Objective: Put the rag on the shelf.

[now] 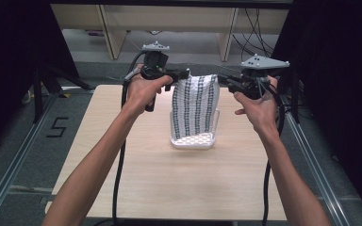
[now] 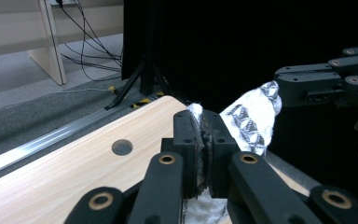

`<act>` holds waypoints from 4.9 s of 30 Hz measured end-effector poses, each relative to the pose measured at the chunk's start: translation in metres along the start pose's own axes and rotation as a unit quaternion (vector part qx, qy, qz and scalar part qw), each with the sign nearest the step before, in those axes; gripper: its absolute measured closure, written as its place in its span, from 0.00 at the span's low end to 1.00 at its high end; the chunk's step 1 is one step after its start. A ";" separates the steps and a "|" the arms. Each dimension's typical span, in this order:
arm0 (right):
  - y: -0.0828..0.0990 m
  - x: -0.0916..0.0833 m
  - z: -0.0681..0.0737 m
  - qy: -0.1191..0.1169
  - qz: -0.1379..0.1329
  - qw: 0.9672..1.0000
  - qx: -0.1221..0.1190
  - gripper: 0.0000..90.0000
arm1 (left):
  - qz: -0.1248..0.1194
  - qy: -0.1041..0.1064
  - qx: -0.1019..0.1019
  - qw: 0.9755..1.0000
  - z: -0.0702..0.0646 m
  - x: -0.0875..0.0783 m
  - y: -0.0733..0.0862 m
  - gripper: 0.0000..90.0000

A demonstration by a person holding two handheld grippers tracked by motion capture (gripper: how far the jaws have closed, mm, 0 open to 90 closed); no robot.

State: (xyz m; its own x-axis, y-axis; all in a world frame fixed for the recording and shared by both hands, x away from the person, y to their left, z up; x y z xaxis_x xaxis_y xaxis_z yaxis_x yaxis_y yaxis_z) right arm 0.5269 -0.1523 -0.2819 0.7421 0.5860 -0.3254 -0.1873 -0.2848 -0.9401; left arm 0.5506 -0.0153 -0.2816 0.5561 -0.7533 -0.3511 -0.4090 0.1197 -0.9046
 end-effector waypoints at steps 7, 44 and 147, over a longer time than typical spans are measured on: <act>0.003 0.019 -0.012 0.008 0.012 1.000 0.020 0.97 | -0.008 -0.010 -0.020 1.000 0.022 0.021 0.000 0.95; 0.082 0.094 -0.050 0.029 0.088 0.987 0.134 0.88 | 0.068 -0.037 -0.086 0.993 0.083 0.088 0.064 0.54; 0.095 0.007 0.021 -0.018 0.081 0.993 0.086 0.30 | 0.082 -0.011 -0.011 0.997 0.010 -0.053 0.134 0.22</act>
State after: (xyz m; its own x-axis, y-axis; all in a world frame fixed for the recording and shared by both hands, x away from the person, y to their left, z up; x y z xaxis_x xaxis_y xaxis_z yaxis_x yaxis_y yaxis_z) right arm 0.5011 -0.1596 -0.3754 0.6702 0.5704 -0.4749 -0.4129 -0.2452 -0.8771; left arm 0.4737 0.0469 -0.3867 0.4957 -0.7106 -0.4994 -0.5113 0.2261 -0.8292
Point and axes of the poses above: each handheld gripper's, and its own axes: x roughly forward along the jaws, y roughly out of its underside, z roughly to its left, the point moved 10 cm from there along x, roughly forward along the jaws, and after that the axes turned 2 degrees about -x, right-handed, at the moved point
